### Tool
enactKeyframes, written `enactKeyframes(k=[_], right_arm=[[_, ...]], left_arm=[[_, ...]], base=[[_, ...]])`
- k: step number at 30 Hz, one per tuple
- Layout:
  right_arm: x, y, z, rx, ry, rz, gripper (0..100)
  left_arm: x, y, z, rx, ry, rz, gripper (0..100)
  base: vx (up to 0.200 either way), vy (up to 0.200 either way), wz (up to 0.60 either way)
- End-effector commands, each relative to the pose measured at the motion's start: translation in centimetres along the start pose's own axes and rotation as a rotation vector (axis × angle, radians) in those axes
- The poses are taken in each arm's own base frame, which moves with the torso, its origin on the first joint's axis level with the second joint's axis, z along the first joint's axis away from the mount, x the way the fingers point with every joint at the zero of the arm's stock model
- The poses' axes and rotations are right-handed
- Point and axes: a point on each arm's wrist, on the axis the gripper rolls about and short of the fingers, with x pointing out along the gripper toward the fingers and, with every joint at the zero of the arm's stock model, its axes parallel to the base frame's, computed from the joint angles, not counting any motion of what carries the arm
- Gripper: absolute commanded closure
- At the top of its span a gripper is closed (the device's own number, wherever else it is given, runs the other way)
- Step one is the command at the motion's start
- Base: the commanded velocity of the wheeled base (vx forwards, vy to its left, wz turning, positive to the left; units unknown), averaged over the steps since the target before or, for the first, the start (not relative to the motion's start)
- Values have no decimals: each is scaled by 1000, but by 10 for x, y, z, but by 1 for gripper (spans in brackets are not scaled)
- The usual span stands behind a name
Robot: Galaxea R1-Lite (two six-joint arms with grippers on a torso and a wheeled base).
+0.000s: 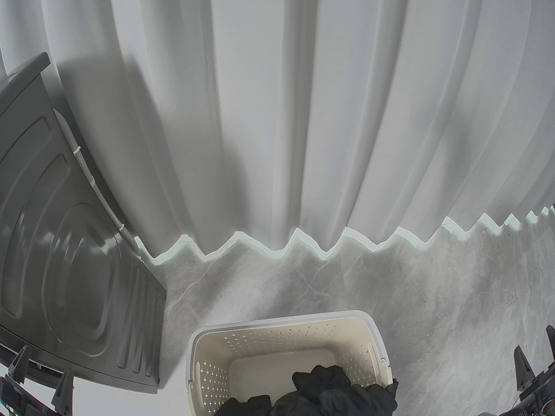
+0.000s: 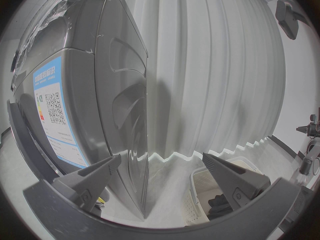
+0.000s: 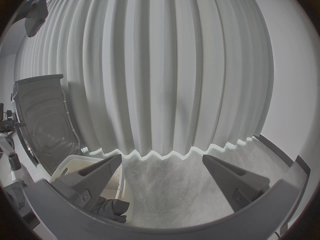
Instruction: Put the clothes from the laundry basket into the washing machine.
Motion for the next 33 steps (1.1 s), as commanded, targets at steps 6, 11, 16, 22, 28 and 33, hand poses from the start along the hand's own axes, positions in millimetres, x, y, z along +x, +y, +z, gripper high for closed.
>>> enactKeyframes(k=[6,11,16,22,28,33], right_arm=[[0,0,-5,1,1,1,0],[0,0,-5,2,1,2,0],[0,0,-5,-1,1,1,0],[0,0,-5,-1,1,1,0],[0,0,-5,1,1,1,0],[0,0,-5,1,1,2,0]], left_arm=[[0,0,-5,0,0,0,0],[0,0,-5,0,0,0,0],[0,0,-5,1,0,0,0],[0,0,-5,1,0,-2,0],[0,0,-5,0,0,0,0],[0,0,-5,0,0,-2,0]], base=[[0,0,0],[0,0,0],[0,0,0],[-100,0,0],[-200,0,0],[-200,0,0]])
